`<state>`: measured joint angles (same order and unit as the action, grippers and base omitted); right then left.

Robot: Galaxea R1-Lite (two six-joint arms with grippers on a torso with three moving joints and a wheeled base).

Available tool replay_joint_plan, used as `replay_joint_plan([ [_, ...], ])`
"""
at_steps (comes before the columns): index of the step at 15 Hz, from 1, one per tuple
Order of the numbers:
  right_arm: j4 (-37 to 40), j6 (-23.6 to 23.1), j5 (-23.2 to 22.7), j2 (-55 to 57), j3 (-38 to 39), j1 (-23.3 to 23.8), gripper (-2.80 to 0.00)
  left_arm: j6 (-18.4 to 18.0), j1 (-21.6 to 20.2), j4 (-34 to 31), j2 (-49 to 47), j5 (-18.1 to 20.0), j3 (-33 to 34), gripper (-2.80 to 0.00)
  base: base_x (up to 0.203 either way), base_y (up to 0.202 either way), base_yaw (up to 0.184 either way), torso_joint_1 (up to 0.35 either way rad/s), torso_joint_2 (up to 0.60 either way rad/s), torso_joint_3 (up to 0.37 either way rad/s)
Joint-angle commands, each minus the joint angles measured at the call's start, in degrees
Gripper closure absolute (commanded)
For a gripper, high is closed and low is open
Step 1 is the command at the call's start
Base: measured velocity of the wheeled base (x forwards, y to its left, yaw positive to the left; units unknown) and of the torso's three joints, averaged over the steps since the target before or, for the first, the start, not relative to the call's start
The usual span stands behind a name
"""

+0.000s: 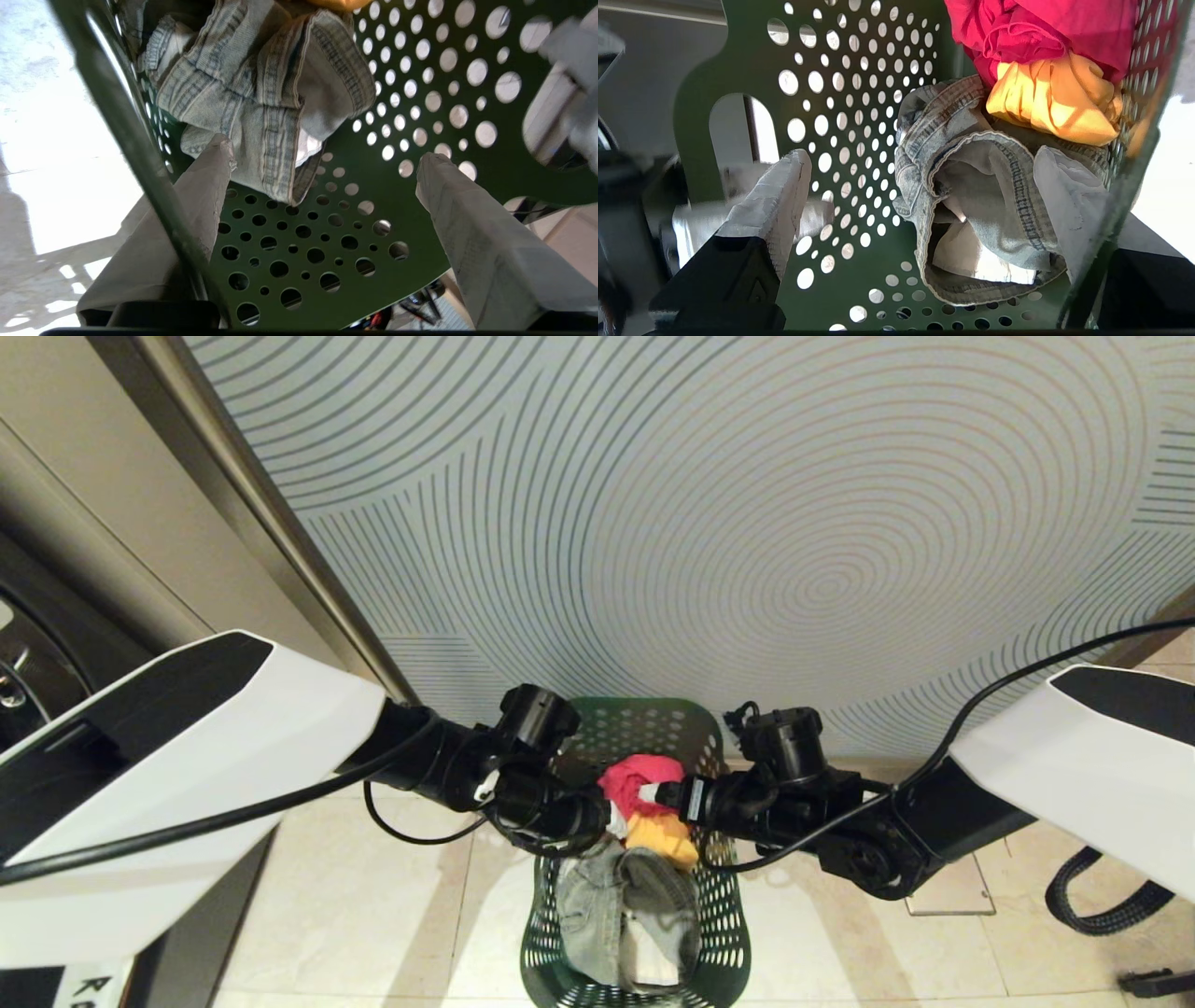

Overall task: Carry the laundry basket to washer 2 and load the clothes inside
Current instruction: Pick up the clothes basket and put it beside the washing machine

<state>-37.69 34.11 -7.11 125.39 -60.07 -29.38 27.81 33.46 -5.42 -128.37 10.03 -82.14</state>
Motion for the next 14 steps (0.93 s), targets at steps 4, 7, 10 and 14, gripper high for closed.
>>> replay_joint_plan([
  [4, -2.12, -0.01, 0.04, -0.41, 2.64, -0.03, -2.80, 0.58, -0.68, 0.41, -1.78, 0.34, -0.74, -2.80, 0.000, 0.000, 0.000, 0.000, 0.00, 0.000],
  [7, -2.12, -0.10, 0.16, -0.41, 3.87, 0.02, 0.00, 0.58, -0.84, -0.08, -2.58, 0.26, -2.55, 0.00, 0.000, 0.000, 0.000, 0.000, 0.00, 0.000],
  [10, -2.12, -0.45, 0.16, -0.41, 4.35, 0.29, 0.00, 0.41, -0.86, -0.39, -2.77, 0.25, -3.99, 0.00, 0.000, 0.000, 0.000, 0.000, 0.00, 0.000],
  [14, -4.55, -0.43, -0.01, -0.85, 5.96, 0.29, 0.00, 0.49, -1.13, -0.70, -2.35, 0.40, -3.91, 0.00, 0.000, 0.000, 0.000, 0.000, 0.00, 0.000],
])
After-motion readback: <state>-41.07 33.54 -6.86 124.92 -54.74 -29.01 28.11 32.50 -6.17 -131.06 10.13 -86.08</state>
